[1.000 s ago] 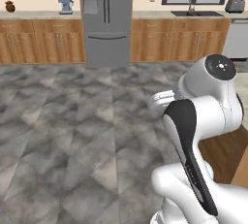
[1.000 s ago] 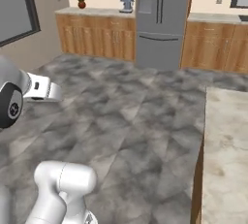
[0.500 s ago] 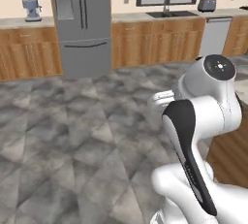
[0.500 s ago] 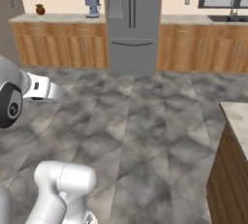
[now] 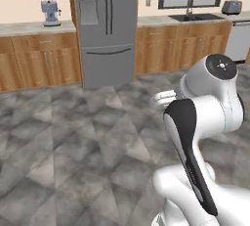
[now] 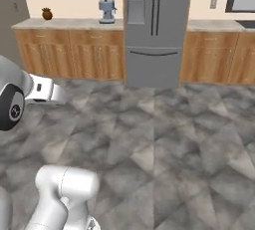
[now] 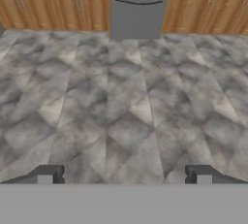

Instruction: Move the bowls from the cabinet to the plates on the dining table.

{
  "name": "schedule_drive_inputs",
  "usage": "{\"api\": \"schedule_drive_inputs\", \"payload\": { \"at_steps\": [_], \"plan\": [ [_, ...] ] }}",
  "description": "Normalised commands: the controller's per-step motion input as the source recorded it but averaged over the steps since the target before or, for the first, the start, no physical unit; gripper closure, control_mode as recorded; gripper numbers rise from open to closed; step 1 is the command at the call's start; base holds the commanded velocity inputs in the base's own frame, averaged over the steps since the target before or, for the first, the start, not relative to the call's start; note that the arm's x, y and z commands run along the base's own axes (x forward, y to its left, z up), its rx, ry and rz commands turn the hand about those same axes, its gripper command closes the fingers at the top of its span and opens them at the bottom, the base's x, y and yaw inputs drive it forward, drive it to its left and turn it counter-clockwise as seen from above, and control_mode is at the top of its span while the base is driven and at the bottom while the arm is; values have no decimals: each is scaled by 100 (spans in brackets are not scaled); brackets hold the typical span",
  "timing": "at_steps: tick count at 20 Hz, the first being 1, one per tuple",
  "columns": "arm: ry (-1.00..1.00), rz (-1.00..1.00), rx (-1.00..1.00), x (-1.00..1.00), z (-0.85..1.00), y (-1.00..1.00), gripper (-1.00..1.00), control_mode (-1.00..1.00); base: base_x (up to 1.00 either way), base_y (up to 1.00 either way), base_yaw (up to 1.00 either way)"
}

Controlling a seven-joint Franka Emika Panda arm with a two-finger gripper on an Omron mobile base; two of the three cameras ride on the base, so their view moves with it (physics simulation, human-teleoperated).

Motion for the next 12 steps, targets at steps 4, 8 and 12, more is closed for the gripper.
{"api": "schedule_drive_inputs", "payload": {
  "at_steps": [4,8,12],
  "plan": [
    [0,0,0,0,0,0,-100,100,100,100,0],
    [0,0,0,0,0,0,-100,100,100,100,0],
    [0,0,0,0,0,0,-100,100,100,100,0]
  ]
}}
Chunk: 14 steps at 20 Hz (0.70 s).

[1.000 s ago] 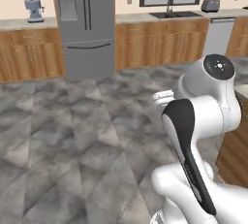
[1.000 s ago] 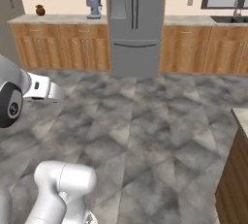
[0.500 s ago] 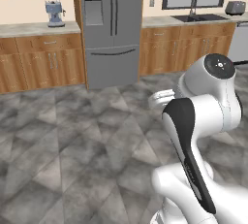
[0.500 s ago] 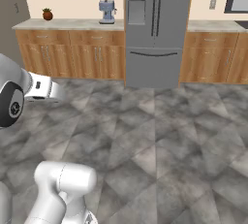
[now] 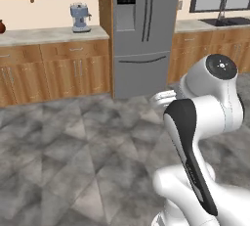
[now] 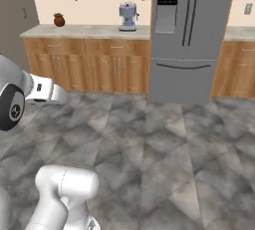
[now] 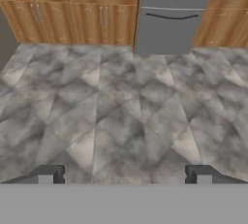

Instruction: Move the bowls from the cabinet to the plates on the dining table.

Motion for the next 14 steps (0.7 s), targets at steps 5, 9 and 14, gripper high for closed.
{"api": "schedule_drive_inputs", "payload": {
  "at_steps": [5,9,14],
  "plan": [
    [0,0,0,0,0,0,-100,100,100,66,0],
    [0,0,0,0,0,0,-100,100,100,19,0],
    [0,0,0,0,0,0,-100,100,100,0,0]
  ]
}}
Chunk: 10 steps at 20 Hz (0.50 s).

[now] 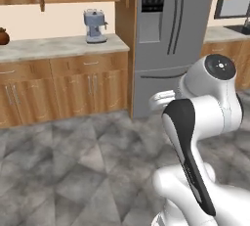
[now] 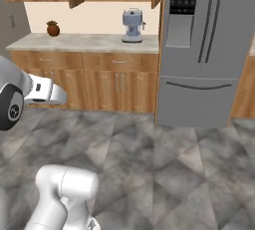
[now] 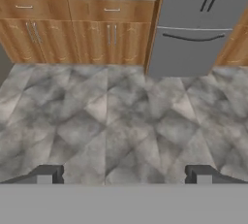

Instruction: Move the bowls from the cabinet to the plates on the dining table.

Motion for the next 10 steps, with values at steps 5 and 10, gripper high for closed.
{"api": "schedule_drive_inputs", "payload": {
  "at_steps": [5,10],
  "plan": [
    [0,0,0,0,0,0,-100,100,100,0,0],
    [0,0,0,0,0,0,-100,100,100,0,0]
  ]
}}
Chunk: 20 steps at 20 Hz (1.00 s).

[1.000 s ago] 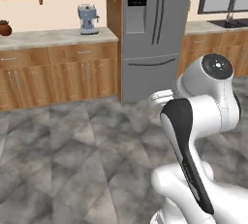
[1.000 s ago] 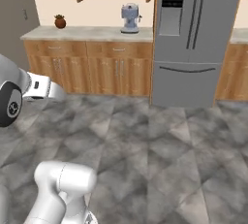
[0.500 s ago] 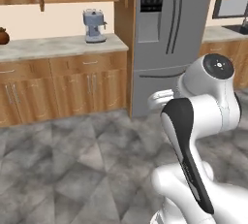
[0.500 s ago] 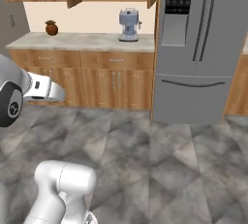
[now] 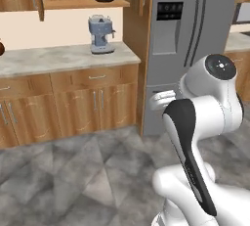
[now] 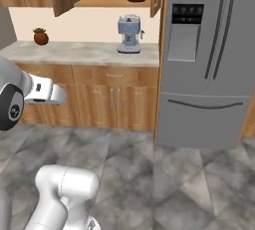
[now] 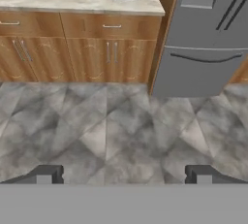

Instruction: Move the bowls from the cabinet to the plates on the dining table.

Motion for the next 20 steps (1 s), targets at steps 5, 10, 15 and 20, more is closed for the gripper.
{"api": "schedule_drive_inputs", "payload": {
  "at_steps": [5,10,15,20],
  "plan": [
    [0,0,0,0,0,0,-100,100,100,0,0],
    [0,0,0,0,0,0,-100,100,100,0,0],
    [0,0,0,0,0,0,-100,100,100,20,1],
    [0,0,0,0,0,0,-100,100,100,48,7]
  ]
}}
